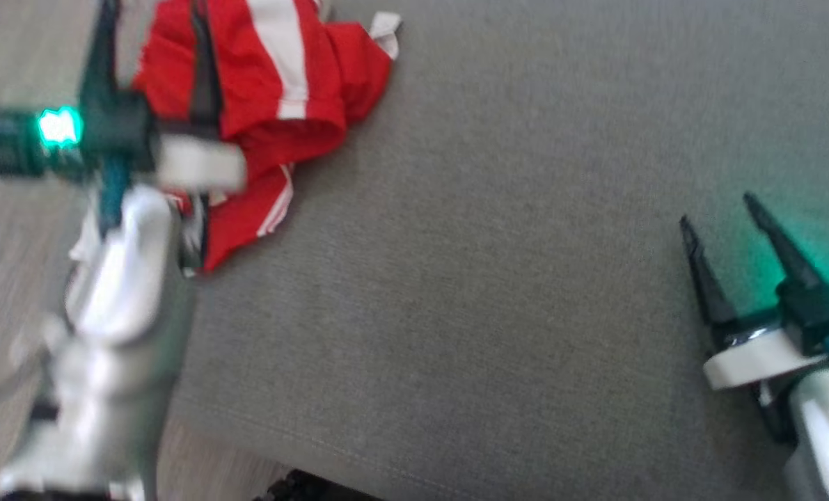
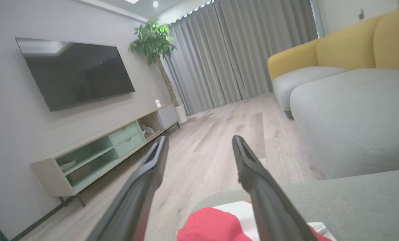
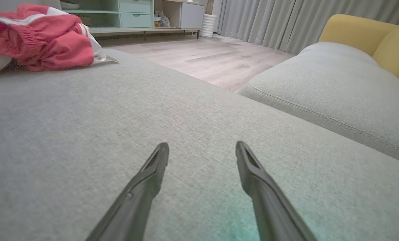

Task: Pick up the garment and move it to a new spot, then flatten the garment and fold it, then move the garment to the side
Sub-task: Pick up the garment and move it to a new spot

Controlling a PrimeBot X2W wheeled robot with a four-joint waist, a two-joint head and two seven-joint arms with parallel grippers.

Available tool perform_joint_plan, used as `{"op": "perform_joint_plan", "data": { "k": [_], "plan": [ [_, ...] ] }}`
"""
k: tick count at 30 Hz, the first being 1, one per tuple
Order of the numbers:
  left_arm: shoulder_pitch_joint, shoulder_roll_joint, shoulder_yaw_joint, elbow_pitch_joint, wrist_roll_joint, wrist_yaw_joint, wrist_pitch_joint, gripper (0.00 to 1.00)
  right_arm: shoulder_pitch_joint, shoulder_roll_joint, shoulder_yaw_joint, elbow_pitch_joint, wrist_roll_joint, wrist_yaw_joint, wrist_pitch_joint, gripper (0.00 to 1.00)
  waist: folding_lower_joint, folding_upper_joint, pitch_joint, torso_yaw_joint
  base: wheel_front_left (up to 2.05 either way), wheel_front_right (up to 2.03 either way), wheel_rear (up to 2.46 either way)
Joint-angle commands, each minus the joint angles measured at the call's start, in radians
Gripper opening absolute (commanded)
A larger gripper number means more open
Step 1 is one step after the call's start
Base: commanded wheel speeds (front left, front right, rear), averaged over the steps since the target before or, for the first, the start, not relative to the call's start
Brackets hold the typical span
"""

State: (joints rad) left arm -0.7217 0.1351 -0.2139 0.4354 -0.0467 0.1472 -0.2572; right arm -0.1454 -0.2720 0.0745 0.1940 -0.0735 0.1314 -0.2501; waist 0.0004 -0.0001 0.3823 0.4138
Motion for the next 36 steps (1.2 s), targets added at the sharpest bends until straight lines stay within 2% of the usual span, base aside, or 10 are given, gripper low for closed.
{"op": "perform_joint_plan", "data": {
  "k": [1,8,15,16,17,26,31,36],
  "plan": [
    [-0.073,0.035,0.042,0.024,-0.004,-0.005,0.008,1.0,-0.023,-0.022,0.024,-0.04,-0.003,-0.001,-0.012,1.0,-0.0004,0.0001,0.065,-0.033,0.0,0.0,0.0],
    [-0.294,0.01,0.06,0.389,-0.059,-0.036,0.214,1.0,-0.064,-0.067,0.043,-0.079,0.001,-0.001,-0.012,1.0,-0.0004,0.0001,0.128,-0.076,0.0,0.0,0.0],
    [-0.338,0.021,0.057,0.601,-0.063,-0.018,0.236,1.0,-0.075,-0.059,0.045,-0.089,0.013,-0.001,-0.012,1.0,-0.0004,0.0001,0.147,-0.104,0.0,0.0,0.0],
    [-0.341,0.02,0.06,0.615,-0.069,-0.023,0.225,0.17,-0.075,-0.058,0.043,-0.089,0.013,-0.001,-0.012,1.0,-0.0004,0.0001,0.147,-0.105,0.0,0.0,0.0],
    [-0.345,0.021,0.061,0.63,-0.074,-0.029,0.215,0.0,-0.074,-0.058,0.04,-0.089,0.014,-0.001,-0.012,1.0,-0.0004,0.0001,0.147,-0.104,0.0,0.0,0.0],
    [-0.409,0.04,0.047,0.662,-0.074,-0.052,0.069,0.0,-0.061,-0.029,0.048,-0.063,0.012,-0.001,-0.012,1.0,-0.0004,0.0001,0.072,-0.099,0.0,0.0,0.0],
    [-0.467,0.074,0.017,0.627,-0.048,-0.067,0.034,0.0,-0.058,0.029,0.063,-0.043,0.019,-0.001,-0.012,1.0,-0.0004,0.0001,-0.02,-0.123,0.0,0.0,0.0],
    [-0.513,0.101,-0.032,0.569,-0.015,-0.115,0.038,0.0,-0.047,0.108,0.076,-0.021,0.026,-0.001,-0.012,1.0,-0.0004,0.0001,-0.139,-0.189,0.0,0.0,0.0]
  ]
}}
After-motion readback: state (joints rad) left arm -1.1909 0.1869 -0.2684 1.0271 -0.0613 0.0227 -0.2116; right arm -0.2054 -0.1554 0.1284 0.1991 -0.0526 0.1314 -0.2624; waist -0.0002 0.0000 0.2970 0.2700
